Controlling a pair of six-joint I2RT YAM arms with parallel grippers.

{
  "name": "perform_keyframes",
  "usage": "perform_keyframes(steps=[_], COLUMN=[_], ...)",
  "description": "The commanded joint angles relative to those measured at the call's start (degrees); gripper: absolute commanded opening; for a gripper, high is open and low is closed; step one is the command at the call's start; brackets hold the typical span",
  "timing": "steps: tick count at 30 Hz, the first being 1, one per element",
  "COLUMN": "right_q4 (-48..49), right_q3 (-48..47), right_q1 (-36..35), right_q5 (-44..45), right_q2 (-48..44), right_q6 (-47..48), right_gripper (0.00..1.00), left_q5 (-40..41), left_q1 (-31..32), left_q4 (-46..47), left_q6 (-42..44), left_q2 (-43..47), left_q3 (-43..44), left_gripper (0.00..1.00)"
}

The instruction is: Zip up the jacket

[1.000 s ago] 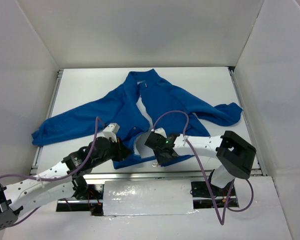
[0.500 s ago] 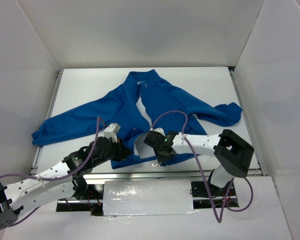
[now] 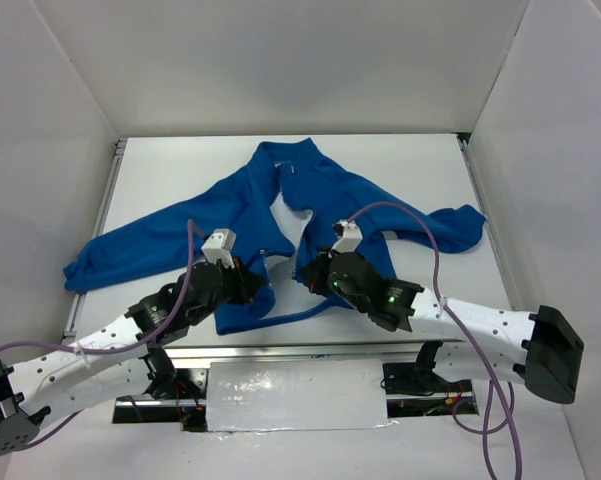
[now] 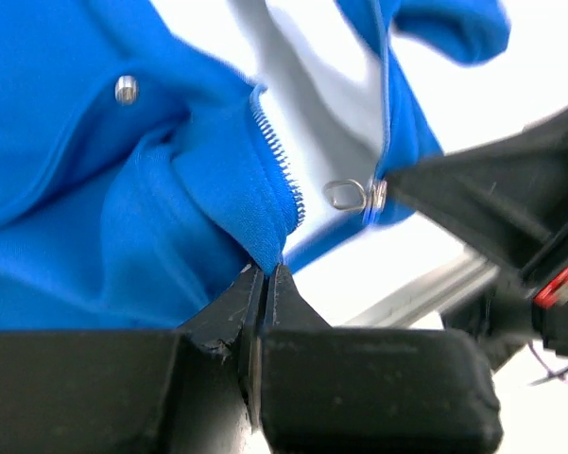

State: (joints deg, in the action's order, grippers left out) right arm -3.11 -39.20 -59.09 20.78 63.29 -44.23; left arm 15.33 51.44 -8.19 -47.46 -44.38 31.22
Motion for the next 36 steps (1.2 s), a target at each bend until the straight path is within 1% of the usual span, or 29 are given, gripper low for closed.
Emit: perform_keyframes(steps=[1,3,5,7,8,9,10,11,12,13,14,15,16,17,18,19,20,21,22,24,25,26,27,28,30,31,33,34,36], right_q4=[16.47,16.65,18.40,12.38,2.69,-3.85,-9.57,-22.94,-28.47,-26.79,-16.41,-0.74,27.00,36.85,40.61,33.60,32.39,32.73,35.08,38.69,36.10,31.90,25.07,13.43,9.54,11.79,16.10,22.13,27.26], right_q3=[4.48,5.09,6.76,3.71,-2.57,-6.38,-9.81,-16.11,-18.61,-18.72,-15.50,-9.64,4.26,9.53,11.58,7.69,6.08,5.28,5.88,7.73,6.08,3.54,-0.40,-7.83,-11.41,-10.90,-6.97,-5.29,-1.43], right_q1=[-0.58,-2.94,-4.97,-4.89,-4.98,-5.42,-5.77,-6.12,-6.39,-6.82,-7.18,-7.44,-6.92,-6.22,-5.69,-5.69,-5.86,-6.03,-5.95,-4.99,-4.90,-4.72,-4.54,-4.63,-4.63,-4.54,-4.45,-4.45,-4.37], right_q5=[-1.93,1.17,2.26,5.48,8.98,24.16,34.14,42.42,49.64,50.32,48.68,35.52,25.99,17.37,14.15,16.03,16.83,12.93,6.97,-11.88,-26.17,-30.57,-32.71,-26.38,-12.49,-4.25,-3.72,-4.25,-5.39], right_q2=[-1.76,-2.72,-2.38,3.48,7.08,11.03,18.03,20.19,21.17,21.00,16.21,11.64,6.55,-0.64,-1.49,-1.15,1.55,2.27,1.58,-4.79,-6.23,-6.68,-4.25,-1.70,3.66,6.99,7.03,5.11,3.34], right_q6=[5.96,8.71,18.71,24.42,24.89,22.46,11.12,3.35,-4.12,-9.94,-3.82,6.51,18.09,19.95,19.36,17.09,18.11,22.13,23.82,28.38,33.45,34.72,39.96,41.66,41.42,41.42,40.37,39.06,36.16], right_gripper=[0.00,0.00,0.00,0.00,0.00,0.00,0.00,0.00,0.00,0.00,0.00,0.00,0.00,0.00,0.00,0.00,0.00,0.00,0.00,0.00,0.00,0.00,0.00,0.00,0.00,0.00,0.00,0.00,0.00], left_q5=[6.89,9.26,10.07,10.94,11.47,12.00,13.05,13.58,14.11,14.72,14.90,14.99,14.90,14.73,14.64,14.73,14.64,14.64,14.55,14.20,14.37,14.98,15.16,15.25,14.99,14.99,14.90,14.81,14.64], left_q1=[-0.46,-0.46,-0.46,-0.55,-0.55,-0.55,-0.64,-0.64,-0.64,-0.73,-0.81,-0.82,-0.90,-0.90,-0.90,-0.90,-0.99,-1.17,-1.17,-1.17,-1.17,-1.25,-1.25,-1.25,-1.25,-1.25,-1.34,-1.34,-1.34], left_q4=[7.47,11.67,14.32,16.62,16.88,16.54,15.40,14.70,13.99,13.03,12.85,12.76,12.76,12.58,12.41,12.06,11.44,11.35,11.35,11.00,10.82,10.82,11.08,11.09,11.00,11.00,11.17,11.26,11.52], left_q6=[2.20,3.68,4.92,6.33,6.68,7.03,7.21,7.30,7.47,7.47,7.56,7.65,7.73,8.00,8.00,8.09,8.09,8.26,8.35,9.05,9.05,8.88,8.88,8.79,8.79,8.88,8.88,8.88,8.97], left_q2=[0.87,1.57,2.89,3.51,3.60,3.43,3.16,2.46,2.20,1.93,1.76,1.84,2.10,2.37,2.46,2.63,2.98,3.07,3.25,3.42,3.60,3.51,3.51,3.42,3.16,2.99,3.07,3.33,3.69], left_q3=[1.83,1.04,-0.46,-0.99,-0.81,-0.46,0.58,1.20,1.73,2.43,2.61,2.79,2.70,2.79,2.88,2.97,2.97,2.79,2.70,2.62,2.53,2.44,2.27,2.26,2.96,3.05,3.06,2.97,2.62], left_gripper=[0.00,0.00,0.00,0.00,0.00,0.00,0.00,0.00,0.00,0.00,0.00,0.00,0.00,0.00,0.00,0.00,0.00,0.00,0.00,0.00,0.00,0.00,0.00,0.00,0.00,0.00,0.00,0.00,0.00])
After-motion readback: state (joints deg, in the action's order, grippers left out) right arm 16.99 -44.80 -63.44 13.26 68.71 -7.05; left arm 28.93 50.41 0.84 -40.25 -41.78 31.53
